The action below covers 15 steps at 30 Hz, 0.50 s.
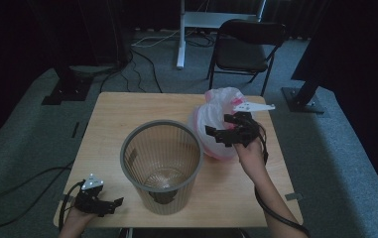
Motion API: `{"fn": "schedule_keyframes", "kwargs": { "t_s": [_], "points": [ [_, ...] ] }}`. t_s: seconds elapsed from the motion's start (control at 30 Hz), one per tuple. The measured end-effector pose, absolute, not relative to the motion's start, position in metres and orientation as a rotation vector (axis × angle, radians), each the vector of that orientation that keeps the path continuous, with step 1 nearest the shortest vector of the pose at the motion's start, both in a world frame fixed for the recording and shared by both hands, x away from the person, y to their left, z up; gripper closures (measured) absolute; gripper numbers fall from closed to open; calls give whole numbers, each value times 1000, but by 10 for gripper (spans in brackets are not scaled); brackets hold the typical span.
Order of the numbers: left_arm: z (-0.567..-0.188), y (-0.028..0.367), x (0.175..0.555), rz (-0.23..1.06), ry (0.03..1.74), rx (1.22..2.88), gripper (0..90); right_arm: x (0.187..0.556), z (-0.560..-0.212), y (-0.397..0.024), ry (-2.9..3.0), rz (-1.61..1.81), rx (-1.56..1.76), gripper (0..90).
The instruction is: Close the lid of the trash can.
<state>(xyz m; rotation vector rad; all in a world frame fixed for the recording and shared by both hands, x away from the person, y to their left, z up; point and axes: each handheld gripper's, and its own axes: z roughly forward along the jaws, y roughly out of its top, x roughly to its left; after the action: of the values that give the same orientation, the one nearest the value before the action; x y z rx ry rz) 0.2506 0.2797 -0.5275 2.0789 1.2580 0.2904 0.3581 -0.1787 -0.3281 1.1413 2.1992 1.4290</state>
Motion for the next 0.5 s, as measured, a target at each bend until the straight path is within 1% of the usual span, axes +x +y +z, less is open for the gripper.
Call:
{"fn": "schedule_keyframes", "kwargs": {
  "t_s": [0.5],
  "points": [
    [-527, 280, 251, 291, 1255, 2085, 0, 347, -343, -205, 2130, 1412, 1197, 118]
  ]
}}
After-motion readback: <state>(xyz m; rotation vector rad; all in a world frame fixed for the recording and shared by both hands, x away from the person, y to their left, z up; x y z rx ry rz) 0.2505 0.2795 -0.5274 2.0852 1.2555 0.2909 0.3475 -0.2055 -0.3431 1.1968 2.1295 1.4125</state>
